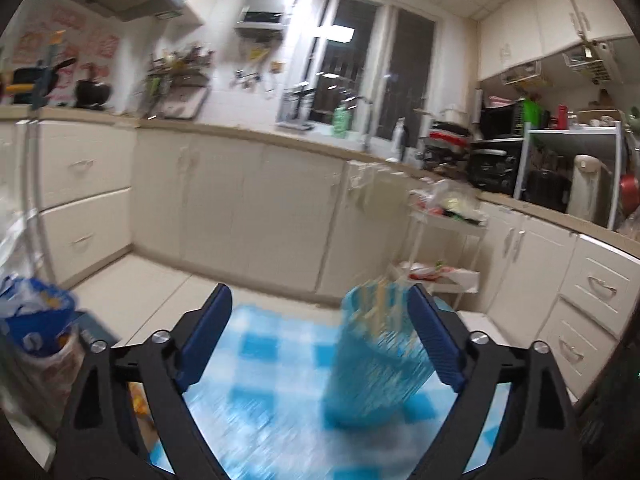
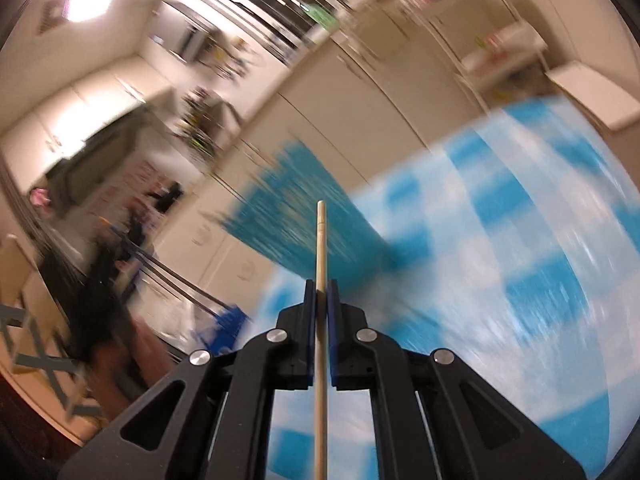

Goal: Organize utensils
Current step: 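Carry the right tool's stick over the teal cup and release it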

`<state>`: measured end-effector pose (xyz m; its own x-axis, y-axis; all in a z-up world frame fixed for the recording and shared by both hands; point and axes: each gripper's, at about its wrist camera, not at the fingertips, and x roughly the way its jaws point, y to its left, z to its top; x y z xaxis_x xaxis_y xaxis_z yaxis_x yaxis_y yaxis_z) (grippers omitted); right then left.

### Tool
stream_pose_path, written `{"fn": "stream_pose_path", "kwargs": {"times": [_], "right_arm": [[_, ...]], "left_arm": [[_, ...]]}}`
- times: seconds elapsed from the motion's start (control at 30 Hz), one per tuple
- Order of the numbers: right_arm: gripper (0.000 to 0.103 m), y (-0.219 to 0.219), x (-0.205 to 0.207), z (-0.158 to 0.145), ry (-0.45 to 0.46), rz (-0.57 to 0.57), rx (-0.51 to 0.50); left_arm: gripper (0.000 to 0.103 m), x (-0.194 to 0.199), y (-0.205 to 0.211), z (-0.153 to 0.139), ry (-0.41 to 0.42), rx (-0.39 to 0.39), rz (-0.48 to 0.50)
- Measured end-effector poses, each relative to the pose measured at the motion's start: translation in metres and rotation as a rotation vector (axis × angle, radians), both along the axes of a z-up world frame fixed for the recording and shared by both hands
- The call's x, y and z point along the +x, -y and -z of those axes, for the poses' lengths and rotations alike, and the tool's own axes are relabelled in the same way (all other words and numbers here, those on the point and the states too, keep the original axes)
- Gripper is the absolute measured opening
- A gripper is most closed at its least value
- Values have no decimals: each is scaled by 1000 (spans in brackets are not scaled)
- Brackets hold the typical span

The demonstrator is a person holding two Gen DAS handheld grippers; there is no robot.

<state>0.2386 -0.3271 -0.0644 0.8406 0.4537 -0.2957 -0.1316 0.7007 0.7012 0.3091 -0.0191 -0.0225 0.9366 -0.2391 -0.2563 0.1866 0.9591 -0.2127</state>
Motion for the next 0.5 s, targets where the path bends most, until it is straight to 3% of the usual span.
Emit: {"fn": "stream_pose_path", "kwargs": {"times": [0.23, 0.37, 0.5], "right_arm": [[6, -28, 82, -97, 211, 33, -49], [6, -50, 140, -114, 218, 62, -130], [6, -71, 187, -98, 126, 69, -239]], "left_arm": [[91, -42, -35, 35, -121, -10, -47], [91, -54, -45, 44, -150, -33, -57], [91, -51, -55, 47, -164, -57, -63]]}}
